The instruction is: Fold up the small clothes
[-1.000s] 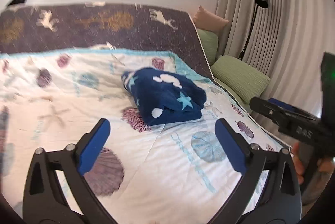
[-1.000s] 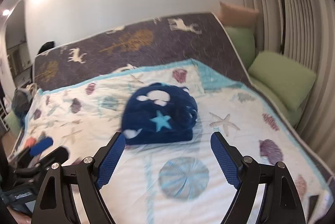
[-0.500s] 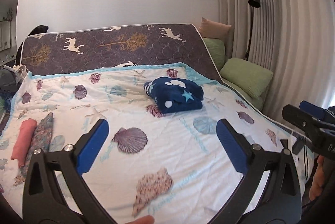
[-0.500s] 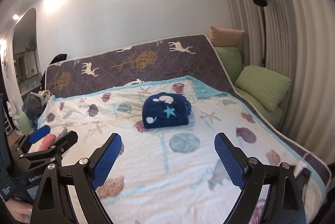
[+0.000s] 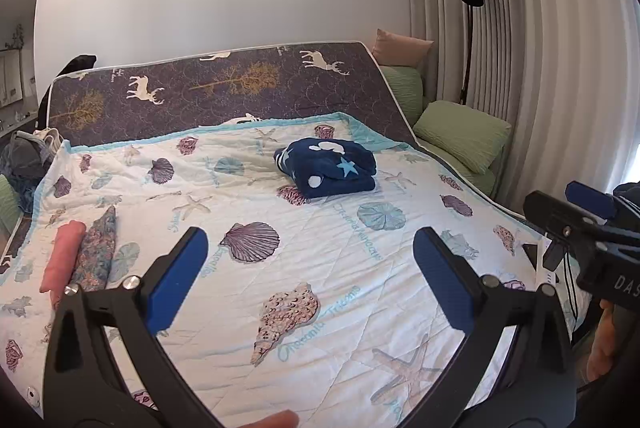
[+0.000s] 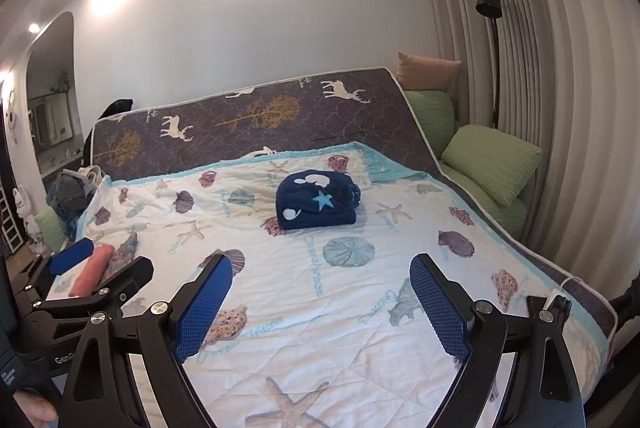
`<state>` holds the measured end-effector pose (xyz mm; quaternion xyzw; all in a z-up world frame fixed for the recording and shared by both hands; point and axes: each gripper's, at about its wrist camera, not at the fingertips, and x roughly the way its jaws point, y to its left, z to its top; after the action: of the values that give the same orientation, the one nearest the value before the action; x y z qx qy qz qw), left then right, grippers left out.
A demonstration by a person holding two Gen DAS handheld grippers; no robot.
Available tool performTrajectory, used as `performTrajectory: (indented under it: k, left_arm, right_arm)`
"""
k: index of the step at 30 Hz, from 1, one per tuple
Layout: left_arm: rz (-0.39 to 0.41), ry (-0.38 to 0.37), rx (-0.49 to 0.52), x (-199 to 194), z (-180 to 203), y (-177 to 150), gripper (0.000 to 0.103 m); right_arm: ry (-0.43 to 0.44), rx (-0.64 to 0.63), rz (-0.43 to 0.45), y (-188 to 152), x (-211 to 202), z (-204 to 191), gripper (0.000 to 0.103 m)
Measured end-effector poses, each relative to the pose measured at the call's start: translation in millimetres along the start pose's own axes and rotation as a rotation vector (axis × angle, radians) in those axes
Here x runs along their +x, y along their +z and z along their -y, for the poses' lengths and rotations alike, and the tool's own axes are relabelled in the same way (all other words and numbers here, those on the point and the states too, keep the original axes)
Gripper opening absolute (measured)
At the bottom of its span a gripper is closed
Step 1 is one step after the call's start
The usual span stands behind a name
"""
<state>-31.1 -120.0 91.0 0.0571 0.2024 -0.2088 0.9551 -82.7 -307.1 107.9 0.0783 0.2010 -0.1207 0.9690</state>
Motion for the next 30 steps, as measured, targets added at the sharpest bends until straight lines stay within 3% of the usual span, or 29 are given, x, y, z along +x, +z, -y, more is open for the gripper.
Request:
performTrajectory:
  k: [6,30]
  left_arm:
    - [0.018,-0.023,0.011,-8,6,-1,0.102]
    - [-0.031,-0.007,0.016,4,14,-10,0.102]
  right_arm:
    - [0.005,0.001,-0.008,-4,-5,3,0.092]
    - [-0.003,0.02,-0.058,-17,7,15,0.092]
